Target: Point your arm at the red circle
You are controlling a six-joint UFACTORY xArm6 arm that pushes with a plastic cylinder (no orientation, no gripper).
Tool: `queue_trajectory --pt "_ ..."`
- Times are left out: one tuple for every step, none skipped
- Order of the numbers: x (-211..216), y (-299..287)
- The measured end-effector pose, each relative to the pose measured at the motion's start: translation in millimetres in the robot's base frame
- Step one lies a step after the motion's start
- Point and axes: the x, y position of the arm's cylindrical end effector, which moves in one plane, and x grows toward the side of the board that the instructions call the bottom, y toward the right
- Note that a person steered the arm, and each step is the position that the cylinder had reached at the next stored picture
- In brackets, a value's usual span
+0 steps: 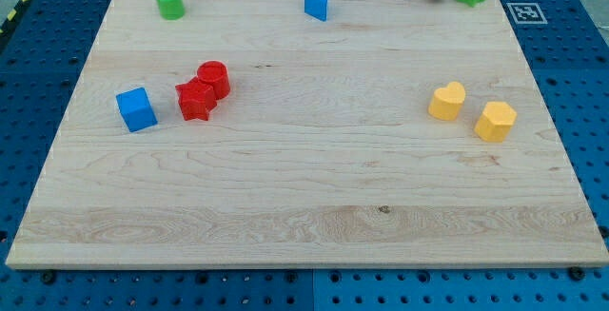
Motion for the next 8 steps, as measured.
queue_trajectory --pt "32.1 -19.9" --pt "32.5 -20.1" --pt "32.5 -20.1" --pt "34.6 -20.1" --pt "62.8 -20.1" --pt "105.8 -20.4" --pt "142.2 -29.0" --pt "167.7 -58.7"
